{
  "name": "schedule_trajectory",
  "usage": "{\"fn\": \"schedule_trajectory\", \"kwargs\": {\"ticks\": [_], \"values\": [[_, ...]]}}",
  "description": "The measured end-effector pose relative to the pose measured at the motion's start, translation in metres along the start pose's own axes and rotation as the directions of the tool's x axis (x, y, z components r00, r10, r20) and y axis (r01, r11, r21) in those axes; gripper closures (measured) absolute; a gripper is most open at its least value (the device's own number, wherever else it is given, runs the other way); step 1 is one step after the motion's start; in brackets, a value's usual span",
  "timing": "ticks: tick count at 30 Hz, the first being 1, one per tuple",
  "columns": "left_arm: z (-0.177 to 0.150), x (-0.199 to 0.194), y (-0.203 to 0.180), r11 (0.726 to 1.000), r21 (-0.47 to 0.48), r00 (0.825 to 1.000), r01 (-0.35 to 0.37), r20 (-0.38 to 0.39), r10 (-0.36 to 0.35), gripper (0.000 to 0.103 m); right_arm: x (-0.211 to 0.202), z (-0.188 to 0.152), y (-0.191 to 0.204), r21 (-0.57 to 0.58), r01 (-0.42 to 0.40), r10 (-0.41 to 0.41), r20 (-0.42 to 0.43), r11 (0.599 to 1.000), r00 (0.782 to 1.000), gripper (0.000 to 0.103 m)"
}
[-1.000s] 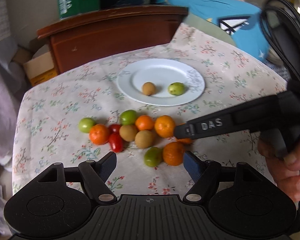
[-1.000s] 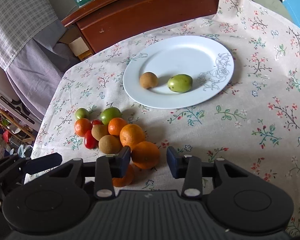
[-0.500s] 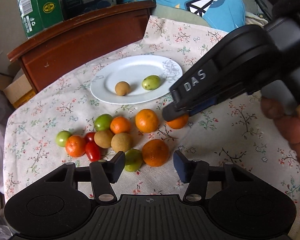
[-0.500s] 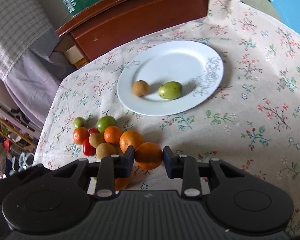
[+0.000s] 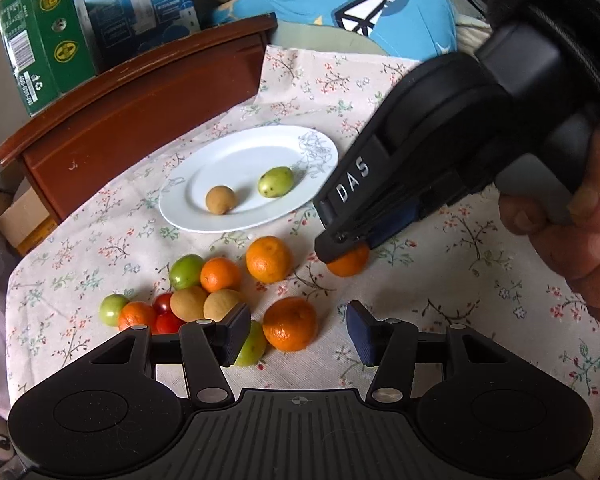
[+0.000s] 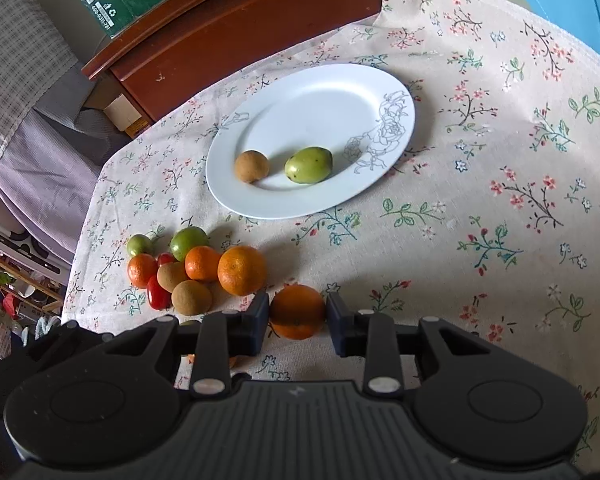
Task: Organize fruits
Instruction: 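Grasp a mandarin orange with the right tool while the left tool grasps another orange, then carry both held oranges over the white plate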
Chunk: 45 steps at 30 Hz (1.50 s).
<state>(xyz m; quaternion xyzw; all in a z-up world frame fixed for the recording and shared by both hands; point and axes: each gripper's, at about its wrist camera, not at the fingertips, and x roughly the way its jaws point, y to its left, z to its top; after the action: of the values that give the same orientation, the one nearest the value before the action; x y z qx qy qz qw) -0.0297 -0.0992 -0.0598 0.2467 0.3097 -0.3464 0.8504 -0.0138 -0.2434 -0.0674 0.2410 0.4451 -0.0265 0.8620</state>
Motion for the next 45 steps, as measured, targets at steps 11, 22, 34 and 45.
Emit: {"fn": "schedule_trajectory", "kwargs": {"ticks": [11,22,34,45], "values": [[0.004,0.005,0.013,0.997,-0.071,0.999,0.031,-0.017,-0.032,0.075,0.000,0.000,0.000,-0.005,0.001,-0.001,-0.005,1.000,1.000,0.071],[0.004,0.005,0.007,0.999,-0.044,1.000,0.011,-0.015,-0.012,0.074,0.003,-0.001,0.002,-0.023,-0.002,0.002,-0.022,1.000,1.000,0.070],[0.013,-0.008,0.041,0.969,-0.246,0.999,0.026,0.026,-0.020,0.074,-0.004,0.002,0.005,-0.020,-0.025,0.025,0.011,0.999,1.000,0.071],[0.028,-0.012,0.069,0.941,-0.339,0.999,0.006,0.045,0.009,0.074,-0.006,0.004,0.006,-0.022,-0.016,0.017,0.034,1.000,0.999,0.071]]}}
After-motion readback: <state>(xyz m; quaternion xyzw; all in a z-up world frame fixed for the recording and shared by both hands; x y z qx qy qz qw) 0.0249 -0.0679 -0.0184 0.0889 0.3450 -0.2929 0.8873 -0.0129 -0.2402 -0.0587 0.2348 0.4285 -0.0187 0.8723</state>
